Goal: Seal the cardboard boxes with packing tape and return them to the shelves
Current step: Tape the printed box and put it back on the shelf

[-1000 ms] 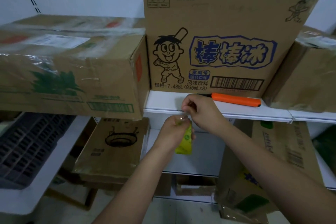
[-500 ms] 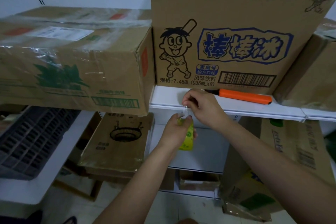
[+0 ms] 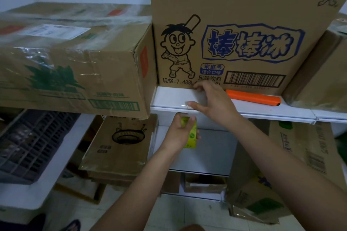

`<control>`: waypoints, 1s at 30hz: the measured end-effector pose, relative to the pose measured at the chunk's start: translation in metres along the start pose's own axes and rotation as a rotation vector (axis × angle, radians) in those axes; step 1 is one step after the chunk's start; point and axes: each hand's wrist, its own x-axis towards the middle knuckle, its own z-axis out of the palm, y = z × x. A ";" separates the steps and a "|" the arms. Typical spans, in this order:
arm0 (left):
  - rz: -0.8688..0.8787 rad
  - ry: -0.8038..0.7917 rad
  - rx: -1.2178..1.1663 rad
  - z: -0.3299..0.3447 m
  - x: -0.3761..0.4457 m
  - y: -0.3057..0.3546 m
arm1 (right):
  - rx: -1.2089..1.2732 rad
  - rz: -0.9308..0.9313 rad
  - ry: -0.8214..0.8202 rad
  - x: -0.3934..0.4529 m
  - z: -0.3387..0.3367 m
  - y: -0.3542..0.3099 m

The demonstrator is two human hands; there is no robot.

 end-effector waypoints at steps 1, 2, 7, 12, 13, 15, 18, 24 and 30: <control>-0.001 -0.004 -0.006 -0.002 0.000 0.000 | -0.019 -0.017 -0.022 0.000 0.000 0.001; -0.017 -0.012 -0.023 -0.003 0.000 0.000 | -0.029 -0.030 -0.037 0.000 0.001 0.002; -0.156 0.069 0.008 -0.006 0.008 0.002 | -0.050 -0.078 -0.031 -0.001 0.005 0.007; -0.173 0.131 0.128 -0.008 0.012 0.010 | -0.043 -0.104 -0.037 -0.003 0.007 0.007; -0.174 0.132 0.167 -0.008 0.014 0.011 | -0.044 -0.106 -0.041 -0.003 0.007 0.008; -0.202 0.115 0.194 -0.010 0.015 0.016 | -0.034 -0.107 -0.037 -0.003 0.007 0.007; -0.305 0.073 0.053 -0.013 0.024 0.015 | 0.018 -0.105 -0.013 -0.005 0.004 0.005; -0.245 0.289 -0.062 -0.029 0.025 0.004 | 0.101 -0.069 0.096 -0.059 -0.019 0.017; 0.552 0.642 0.248 0.018 -0.055 -0.052 | -0.025 0.320 0.390 -0.188 -0.100 0.076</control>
